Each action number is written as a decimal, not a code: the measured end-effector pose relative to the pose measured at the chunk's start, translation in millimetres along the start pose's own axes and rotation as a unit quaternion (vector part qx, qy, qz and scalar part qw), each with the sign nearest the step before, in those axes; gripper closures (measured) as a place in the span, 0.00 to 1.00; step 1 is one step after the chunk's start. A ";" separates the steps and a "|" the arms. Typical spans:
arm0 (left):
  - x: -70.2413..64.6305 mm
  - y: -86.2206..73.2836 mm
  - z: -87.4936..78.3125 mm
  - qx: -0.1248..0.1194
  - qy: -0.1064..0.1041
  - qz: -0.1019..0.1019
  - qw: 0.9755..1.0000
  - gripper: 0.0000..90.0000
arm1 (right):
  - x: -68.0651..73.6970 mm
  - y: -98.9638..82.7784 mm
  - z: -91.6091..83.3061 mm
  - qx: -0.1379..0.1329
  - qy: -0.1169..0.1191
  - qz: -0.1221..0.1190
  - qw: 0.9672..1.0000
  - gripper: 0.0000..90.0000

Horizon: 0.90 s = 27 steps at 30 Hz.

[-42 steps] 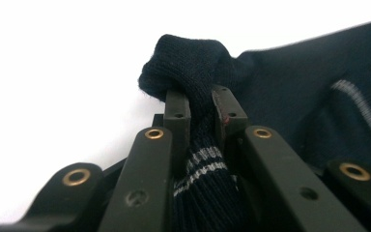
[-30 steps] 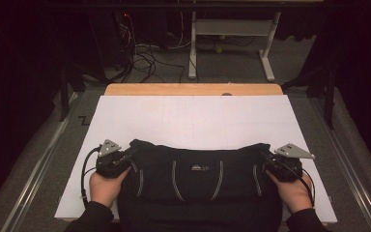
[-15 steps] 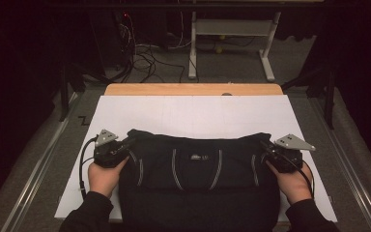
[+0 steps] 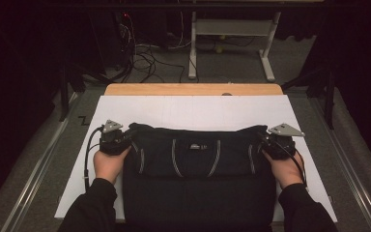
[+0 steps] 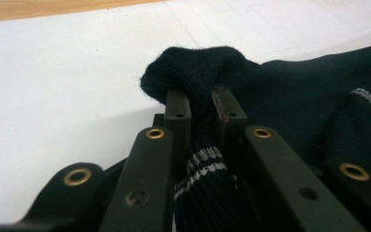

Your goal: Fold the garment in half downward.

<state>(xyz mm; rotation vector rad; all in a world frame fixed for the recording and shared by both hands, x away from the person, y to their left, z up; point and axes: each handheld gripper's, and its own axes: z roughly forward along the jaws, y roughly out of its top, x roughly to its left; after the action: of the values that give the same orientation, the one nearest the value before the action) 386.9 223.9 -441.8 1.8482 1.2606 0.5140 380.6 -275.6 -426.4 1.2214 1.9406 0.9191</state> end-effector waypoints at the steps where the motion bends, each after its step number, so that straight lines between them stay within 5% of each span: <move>1: 0.9 0.6 2.0 -0.002 0.003 -0.001 1.000 0.85 | 0.0 0.0 0.0 0.000 0.000 0.000 1.000 0.92; 8: 7.9 10.4 14.2 0.001 0.017 -0.010 1.000 0.84 | -3.5 17.9 15.7 0.002 -0.022 -0.011 1.000 0.91; 16: 11.2 17.2 22.7 0.006 0.025 -0.032 0.999 0.84 | -5.5 31.8 30.9 0.003 -0.031 0.004 1.000 0.91; 27: 19.3 7.7 48.0 0.053 0.031 -0.046 0.997 0.80 | -5.7 15.6 57.3 0.050 -0.031 0.000 0.998 0.90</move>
<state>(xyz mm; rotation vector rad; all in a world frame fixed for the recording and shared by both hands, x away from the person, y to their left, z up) 433.4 221.0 -465.5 1.8642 1.4320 0.4647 436.6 -263.7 -443.2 1.2916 1.9573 0.7824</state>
